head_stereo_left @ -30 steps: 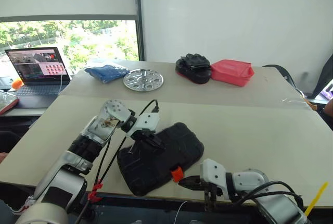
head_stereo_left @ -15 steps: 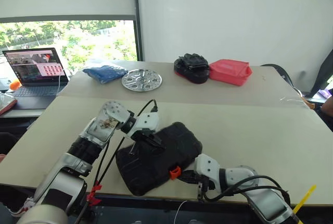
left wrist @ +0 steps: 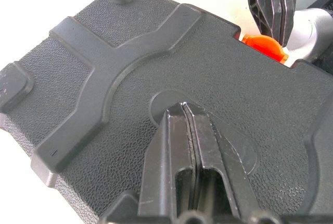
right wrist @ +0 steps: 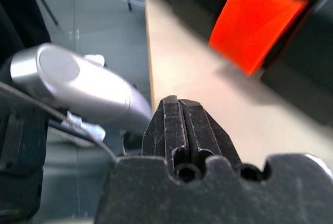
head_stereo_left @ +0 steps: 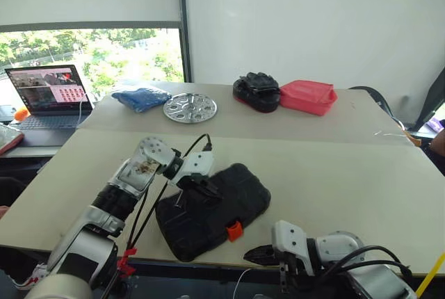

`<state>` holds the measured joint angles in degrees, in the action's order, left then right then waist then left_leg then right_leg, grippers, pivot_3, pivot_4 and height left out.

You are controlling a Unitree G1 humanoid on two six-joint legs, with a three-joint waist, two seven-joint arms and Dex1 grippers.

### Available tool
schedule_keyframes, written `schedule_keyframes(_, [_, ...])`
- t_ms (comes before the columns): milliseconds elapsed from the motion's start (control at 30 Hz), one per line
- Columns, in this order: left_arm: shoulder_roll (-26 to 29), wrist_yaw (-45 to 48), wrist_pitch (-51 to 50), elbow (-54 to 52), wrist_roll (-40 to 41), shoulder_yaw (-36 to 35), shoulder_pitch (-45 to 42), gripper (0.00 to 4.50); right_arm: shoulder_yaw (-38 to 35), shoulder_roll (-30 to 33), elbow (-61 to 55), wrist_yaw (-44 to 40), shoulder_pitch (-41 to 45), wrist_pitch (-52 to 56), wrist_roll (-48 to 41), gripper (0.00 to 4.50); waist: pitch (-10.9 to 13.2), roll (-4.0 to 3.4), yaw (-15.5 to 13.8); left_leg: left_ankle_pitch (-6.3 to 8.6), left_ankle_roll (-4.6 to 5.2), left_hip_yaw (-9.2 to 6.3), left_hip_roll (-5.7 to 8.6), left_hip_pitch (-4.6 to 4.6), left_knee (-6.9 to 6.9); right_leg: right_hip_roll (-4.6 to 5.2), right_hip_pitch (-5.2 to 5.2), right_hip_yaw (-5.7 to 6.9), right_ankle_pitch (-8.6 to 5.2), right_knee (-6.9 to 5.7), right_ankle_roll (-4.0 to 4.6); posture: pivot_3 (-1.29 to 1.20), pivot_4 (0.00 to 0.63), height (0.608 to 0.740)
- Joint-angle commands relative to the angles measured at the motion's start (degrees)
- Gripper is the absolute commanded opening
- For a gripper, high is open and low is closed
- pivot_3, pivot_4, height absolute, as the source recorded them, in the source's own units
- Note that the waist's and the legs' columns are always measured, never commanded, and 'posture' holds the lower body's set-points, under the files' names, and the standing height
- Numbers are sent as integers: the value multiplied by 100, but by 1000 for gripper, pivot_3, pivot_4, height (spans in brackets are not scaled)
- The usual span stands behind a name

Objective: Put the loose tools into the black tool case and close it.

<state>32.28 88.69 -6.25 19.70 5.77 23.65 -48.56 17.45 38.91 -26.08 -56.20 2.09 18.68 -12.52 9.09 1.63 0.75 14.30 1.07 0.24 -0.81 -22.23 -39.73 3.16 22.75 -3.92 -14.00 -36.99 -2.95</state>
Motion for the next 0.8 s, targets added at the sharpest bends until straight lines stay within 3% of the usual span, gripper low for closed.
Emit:
schedule_keyframes(33, [-6, -1, -39, 202, -422, 350, 209, 49, -139, -155, -228, 132, 211, 146, -183, 11, 0, 0, 1, 0, 0, 0, 0, -1, 0, 0, 0, 0, 0, 0, 0, 0, 150, 740])
schedule_keyframes(800, [-85, -61, -129, 163, -436, 421, 364, 49, -49, -876, 457, 699, 737, 105, 285, 11, 0, 0, 2, 1, 1, -1, -1, 2, 2, 1, -2, 1, -1, 6, -1, 0, 150, 740])
